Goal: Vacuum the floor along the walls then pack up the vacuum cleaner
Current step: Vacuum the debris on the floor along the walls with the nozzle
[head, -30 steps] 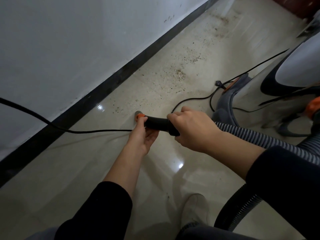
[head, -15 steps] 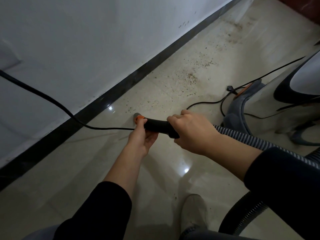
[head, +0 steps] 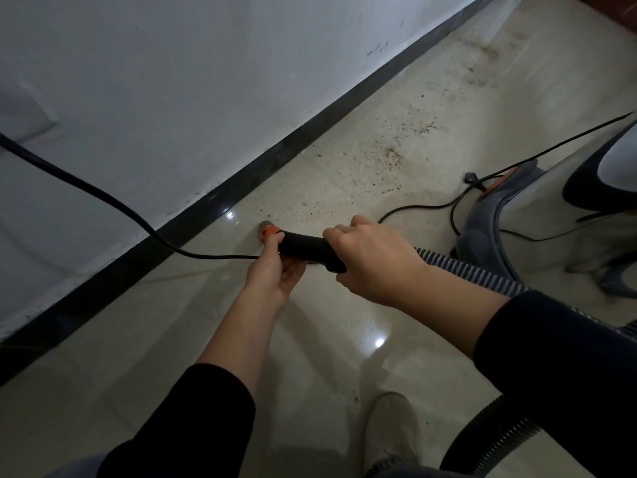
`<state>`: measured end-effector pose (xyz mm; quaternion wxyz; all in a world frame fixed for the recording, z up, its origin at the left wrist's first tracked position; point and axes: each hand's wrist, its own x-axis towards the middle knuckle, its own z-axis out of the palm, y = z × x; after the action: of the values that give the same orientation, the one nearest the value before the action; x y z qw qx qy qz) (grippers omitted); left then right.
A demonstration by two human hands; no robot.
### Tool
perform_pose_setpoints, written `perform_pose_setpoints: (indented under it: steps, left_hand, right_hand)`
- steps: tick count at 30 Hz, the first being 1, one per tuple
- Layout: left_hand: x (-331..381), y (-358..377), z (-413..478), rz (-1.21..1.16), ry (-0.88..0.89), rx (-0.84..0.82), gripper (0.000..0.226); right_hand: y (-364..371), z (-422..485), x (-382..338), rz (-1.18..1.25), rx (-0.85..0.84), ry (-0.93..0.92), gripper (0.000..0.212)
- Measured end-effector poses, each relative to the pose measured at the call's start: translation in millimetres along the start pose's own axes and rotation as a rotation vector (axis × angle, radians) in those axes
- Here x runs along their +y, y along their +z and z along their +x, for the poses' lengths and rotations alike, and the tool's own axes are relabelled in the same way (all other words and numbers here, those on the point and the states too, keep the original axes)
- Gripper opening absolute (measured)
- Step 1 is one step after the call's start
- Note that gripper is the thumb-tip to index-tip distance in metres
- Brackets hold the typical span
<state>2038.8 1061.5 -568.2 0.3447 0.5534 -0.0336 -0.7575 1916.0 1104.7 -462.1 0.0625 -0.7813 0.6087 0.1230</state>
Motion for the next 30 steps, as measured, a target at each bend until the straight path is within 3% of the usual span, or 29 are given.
perform_pose_setpoints:
  steps: [11, 30]
  left_hand:
    - [9.6, -8.9, 13.9, -0.016, 0.032, 0.028, 0.045]
    - [-22.5, 21.7, 21.0, 0.042, -0.064, -0.096, 0.048]
  right_hand:
    - [2.7, 18.4, -9.5, 0.019, 0.018, 0.009, 0.031]
    - [3.9, -13.4, 17.1, -0.034, -0.019, 0.077, 0.027]
